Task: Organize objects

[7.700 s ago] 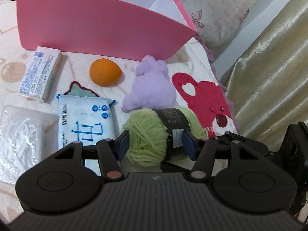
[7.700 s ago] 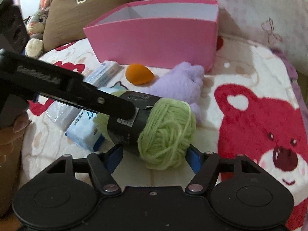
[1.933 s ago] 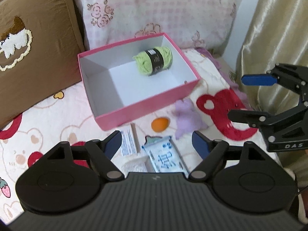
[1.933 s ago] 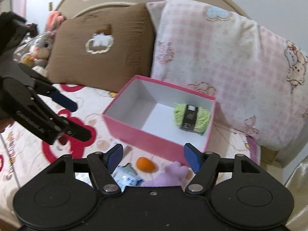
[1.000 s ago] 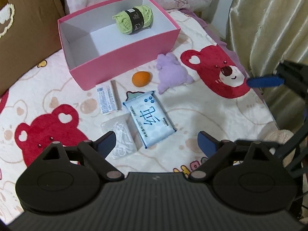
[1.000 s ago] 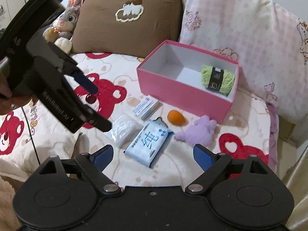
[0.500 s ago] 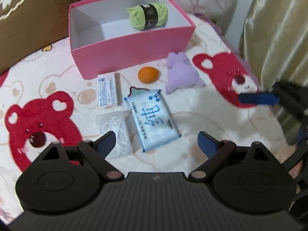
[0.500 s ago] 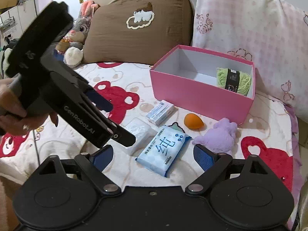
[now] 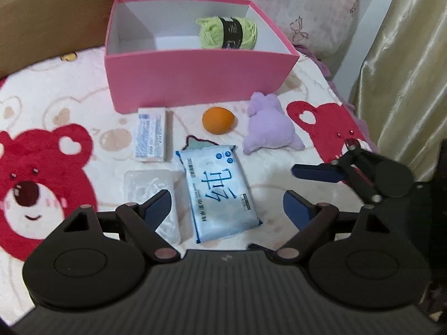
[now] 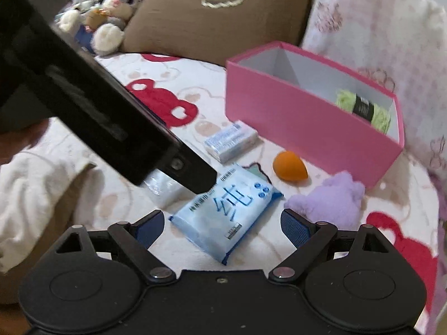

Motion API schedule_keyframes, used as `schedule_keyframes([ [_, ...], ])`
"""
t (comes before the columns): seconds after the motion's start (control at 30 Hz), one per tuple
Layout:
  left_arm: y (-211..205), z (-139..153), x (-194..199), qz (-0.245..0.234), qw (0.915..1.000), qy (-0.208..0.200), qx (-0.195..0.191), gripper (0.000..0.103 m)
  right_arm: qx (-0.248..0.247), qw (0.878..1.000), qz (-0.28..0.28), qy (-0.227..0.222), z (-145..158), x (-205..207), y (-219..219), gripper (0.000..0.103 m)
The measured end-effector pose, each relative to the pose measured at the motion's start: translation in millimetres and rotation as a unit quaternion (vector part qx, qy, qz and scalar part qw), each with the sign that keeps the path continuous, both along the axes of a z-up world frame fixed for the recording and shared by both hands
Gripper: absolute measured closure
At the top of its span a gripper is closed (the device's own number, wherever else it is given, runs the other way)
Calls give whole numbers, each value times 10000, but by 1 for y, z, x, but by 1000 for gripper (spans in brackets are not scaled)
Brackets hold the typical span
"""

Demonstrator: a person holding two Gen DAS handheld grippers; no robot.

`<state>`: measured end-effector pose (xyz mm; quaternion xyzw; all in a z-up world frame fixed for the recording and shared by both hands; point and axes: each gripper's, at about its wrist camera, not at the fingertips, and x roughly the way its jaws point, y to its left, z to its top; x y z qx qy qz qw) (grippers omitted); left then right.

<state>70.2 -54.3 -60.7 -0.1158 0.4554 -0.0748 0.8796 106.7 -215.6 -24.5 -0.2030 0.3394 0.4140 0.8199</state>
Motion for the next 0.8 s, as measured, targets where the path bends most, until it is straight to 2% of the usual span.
schedule_keyframes([
  [0.2,-1,-28,10,-22,9996,185,-190,25,409,9961,-358,691,-20,21,-11,10],
  [0.3,-1,-40,13,-9,9994,171,-310,39,448,9937,-402,944,-28,26,-11,10],
  [0.43,-5,-50,17,-69,9989,240,-406,41,394,9927,-359,1079,-37,28,-6,11],
  [0.53,-8,-58,22,25,9986,359,-393,41,413,9912,-287,1225,-41,30,-3,16],
  [0.63,-12,-67,29,102,9982,519,-283,43,376,9905,-201,1305,-44,29,0,26],
  [0.7,-11,-71,32,248,9968,696,-311,43,305,9907,-194,1314,-48,29,2,40],
  [0.73,-8,-71,33,317,9964,692,-385,43,229,9913,-207,1276,-51,29,4,42],
  [0.8,-6,-73,36,364,9953,741,-505,43,71,9930,-308,1136,-55,29,5,57],
])
